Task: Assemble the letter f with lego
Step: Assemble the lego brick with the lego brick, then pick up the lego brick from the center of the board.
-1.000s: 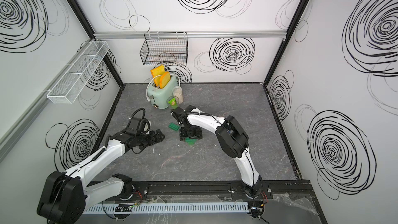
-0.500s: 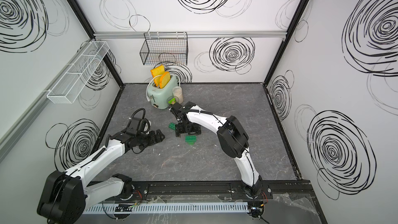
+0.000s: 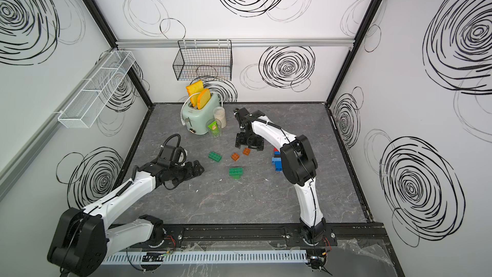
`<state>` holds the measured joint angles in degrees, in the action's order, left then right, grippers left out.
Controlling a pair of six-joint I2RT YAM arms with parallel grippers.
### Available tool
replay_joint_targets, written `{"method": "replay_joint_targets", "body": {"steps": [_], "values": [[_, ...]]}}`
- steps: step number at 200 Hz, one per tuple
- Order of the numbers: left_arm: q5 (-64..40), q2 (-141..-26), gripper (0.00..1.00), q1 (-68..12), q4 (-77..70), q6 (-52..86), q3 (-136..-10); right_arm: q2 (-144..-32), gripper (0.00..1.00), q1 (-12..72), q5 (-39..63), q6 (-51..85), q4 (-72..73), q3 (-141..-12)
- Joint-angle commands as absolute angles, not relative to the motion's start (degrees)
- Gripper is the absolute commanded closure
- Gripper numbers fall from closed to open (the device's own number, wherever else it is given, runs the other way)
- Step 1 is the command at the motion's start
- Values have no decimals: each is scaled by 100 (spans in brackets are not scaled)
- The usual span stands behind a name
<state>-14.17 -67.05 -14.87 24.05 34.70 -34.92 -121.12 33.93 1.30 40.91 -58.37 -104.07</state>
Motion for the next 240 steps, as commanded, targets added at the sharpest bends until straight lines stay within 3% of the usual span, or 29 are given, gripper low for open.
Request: {"method": "replay_joint_targets", "body": {"steps": [1,58,240], "values": [[-1545,-6836,2,-1532,1997,3407,-3398,-12385,15,3407,227,4116,-5679,-10519],[-2587,-6657,2,-1651,1313,3330,-3234,-12705,28,3405,398,4019,-5355,-10449],[-2374,-6683,2,-1652,1371,3393,-3176,-13093,45,3332,361,3955,-5308,-10571]]}}
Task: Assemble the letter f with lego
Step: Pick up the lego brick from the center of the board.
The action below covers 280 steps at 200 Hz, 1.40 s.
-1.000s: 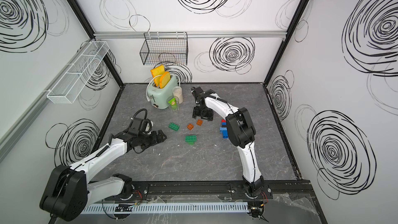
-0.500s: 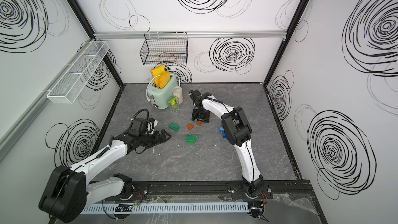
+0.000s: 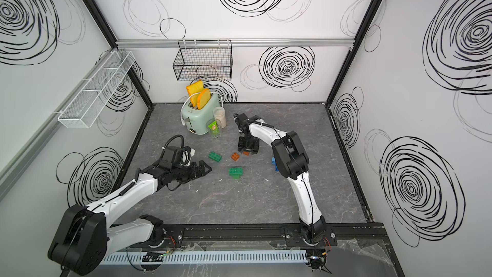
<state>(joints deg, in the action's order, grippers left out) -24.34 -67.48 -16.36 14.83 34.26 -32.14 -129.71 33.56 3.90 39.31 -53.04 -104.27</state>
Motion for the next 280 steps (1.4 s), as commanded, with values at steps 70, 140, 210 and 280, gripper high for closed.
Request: {"method": "replay_joint_targets", "body": {"steps": [70,140,210,280], "values": [[-2303,-6761,2,-1641,1424,3366,-3205,-13331,51,3356,269,3808,-5366,-10825],[-2337,-6924,2,-1598,1376,3340,-3209,-13351,58,3373,130,3686,-5439,-10894],[-2556,-6991,2,-1626,1242,3322,-3206,-13282,63,3426,-35,3559,-5526,-10986],[-3266,-7240,1,-2092,348,3656,-3264,-12475,62,3624,-193,3213,-5950,-11224]]}}
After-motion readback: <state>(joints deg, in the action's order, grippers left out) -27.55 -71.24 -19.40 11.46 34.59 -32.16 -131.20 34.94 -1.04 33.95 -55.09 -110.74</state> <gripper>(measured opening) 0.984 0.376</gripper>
